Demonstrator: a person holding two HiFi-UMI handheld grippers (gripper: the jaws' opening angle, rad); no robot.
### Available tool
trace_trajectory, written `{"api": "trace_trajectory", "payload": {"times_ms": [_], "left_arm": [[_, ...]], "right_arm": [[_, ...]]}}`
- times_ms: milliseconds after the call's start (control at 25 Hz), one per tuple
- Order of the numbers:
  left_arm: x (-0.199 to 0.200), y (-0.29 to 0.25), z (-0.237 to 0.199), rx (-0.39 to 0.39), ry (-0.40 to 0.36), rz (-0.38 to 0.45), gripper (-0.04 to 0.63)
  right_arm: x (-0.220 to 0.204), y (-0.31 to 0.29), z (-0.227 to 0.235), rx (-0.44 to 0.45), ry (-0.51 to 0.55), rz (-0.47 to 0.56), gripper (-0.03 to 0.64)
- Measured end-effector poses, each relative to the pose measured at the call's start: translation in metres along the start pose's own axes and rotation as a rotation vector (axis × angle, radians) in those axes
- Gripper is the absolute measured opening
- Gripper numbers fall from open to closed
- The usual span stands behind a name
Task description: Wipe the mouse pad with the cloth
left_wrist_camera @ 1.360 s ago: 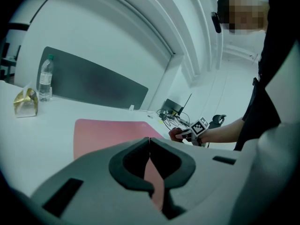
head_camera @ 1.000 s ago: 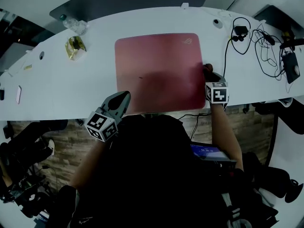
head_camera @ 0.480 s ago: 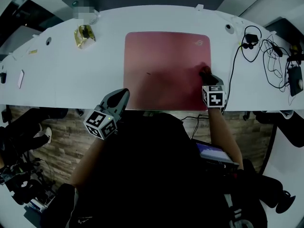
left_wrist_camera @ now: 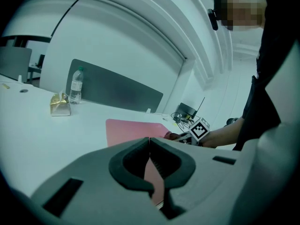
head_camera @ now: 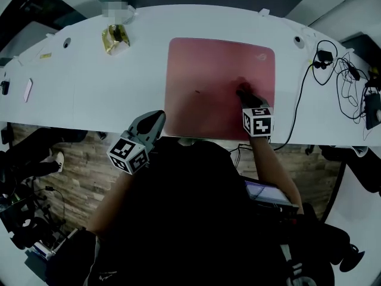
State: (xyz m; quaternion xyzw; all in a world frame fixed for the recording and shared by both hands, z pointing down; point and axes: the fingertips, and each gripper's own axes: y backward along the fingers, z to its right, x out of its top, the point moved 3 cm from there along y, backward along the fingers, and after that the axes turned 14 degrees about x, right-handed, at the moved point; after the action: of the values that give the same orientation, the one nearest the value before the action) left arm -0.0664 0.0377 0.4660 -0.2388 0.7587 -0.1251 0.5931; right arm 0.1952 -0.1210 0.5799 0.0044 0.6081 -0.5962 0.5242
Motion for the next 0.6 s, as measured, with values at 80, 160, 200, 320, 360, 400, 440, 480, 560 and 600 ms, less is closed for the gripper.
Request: {"api": "trace_trajectory", "payload": {"times_ms": [80,160,200,320,360,400,440,480,560,600], "left_arm": [[0.000,0.004,-0.010,0.014,0.014,0.001,0.009],[-0.001,0.007,-0.018,0.025,0.025,0.002,0.009],[-0.001,0.008,-0.021,0.027,0.029,0.002,0.009],[0.000,0.013,-0.030,0.031,0.035,0.003,0.009],[0.001,0.015,-0.034,0.033,0.038,0.005,0.009],[0.001,0.016,-0.037,0.036,0.040,0.007,0.009],[0.002,0.018,-0.040,0.039,0.043,0.007,0.009],[0.001,0.021,-0.044,0.043,0.046,0.007,0.009],[0.000,0.025,-0.050,0.052,0.057,0.009,0.009],[-0.001,0.027,-0.054,0.059,0.064,0.011,0.009]], "right_arm": [[0.006,-0.008,-0.010,0.028,-0.019,0.009,0.114],[0.011,-0.017,-0.020,0.057,-0.028,0.012,0.114],[0.013,-0.021,-0.026,0.070,-0.028,0.011,0.114],[0.021,-0.034,-0.045,0.111,-0.028,0.006,0.114],[0.024,-0.038,-0.051,0.124,-0.030,0.006,0.114],[0.027,-0.043,-0.058,0.137,-0.033,0.007,0.114],[0.030,-0.048,-0.065,0.149,-0.036,0.008,0.114],[0.033,-0.052,-0.071,0.162,-0.041,0.010,0.114],[0.038,-0.060,-0.083,0.186,-0.053,0.019,0.114],[0.041,-0.064,-0.089,0.197,-0.058,0.023,0.114]]}}
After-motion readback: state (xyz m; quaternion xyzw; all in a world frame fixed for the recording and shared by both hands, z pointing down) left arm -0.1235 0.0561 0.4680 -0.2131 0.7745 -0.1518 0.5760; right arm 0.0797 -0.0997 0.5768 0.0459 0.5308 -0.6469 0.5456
